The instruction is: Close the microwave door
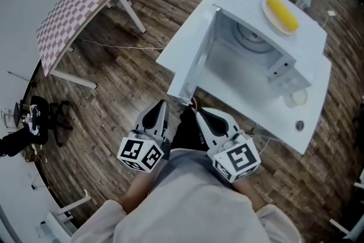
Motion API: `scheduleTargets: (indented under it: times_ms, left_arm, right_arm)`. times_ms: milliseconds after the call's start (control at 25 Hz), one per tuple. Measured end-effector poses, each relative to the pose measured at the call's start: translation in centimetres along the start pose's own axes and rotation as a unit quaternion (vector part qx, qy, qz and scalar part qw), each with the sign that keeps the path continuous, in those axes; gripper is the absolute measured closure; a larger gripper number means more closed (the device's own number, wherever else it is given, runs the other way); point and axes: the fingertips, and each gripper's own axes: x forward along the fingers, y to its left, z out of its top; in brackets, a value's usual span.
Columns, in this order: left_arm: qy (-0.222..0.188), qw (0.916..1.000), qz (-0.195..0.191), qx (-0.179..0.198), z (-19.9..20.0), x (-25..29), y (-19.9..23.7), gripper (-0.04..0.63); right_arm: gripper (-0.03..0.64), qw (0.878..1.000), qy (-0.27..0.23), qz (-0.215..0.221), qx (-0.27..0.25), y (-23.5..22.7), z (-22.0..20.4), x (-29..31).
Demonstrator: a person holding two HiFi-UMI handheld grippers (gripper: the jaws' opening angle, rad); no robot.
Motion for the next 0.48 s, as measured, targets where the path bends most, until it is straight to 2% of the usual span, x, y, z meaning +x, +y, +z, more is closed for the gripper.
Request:
scheduleTargets:
  times_ms: [480]
  left_arm:
    - [0.014,0.9996,0.022,-0.013,-0.9,1.6,2.3,0.575]
  right_arm:
    - [0.592,1.000,0.015,0.002,0.011,-1.5,-0.2,1.9]
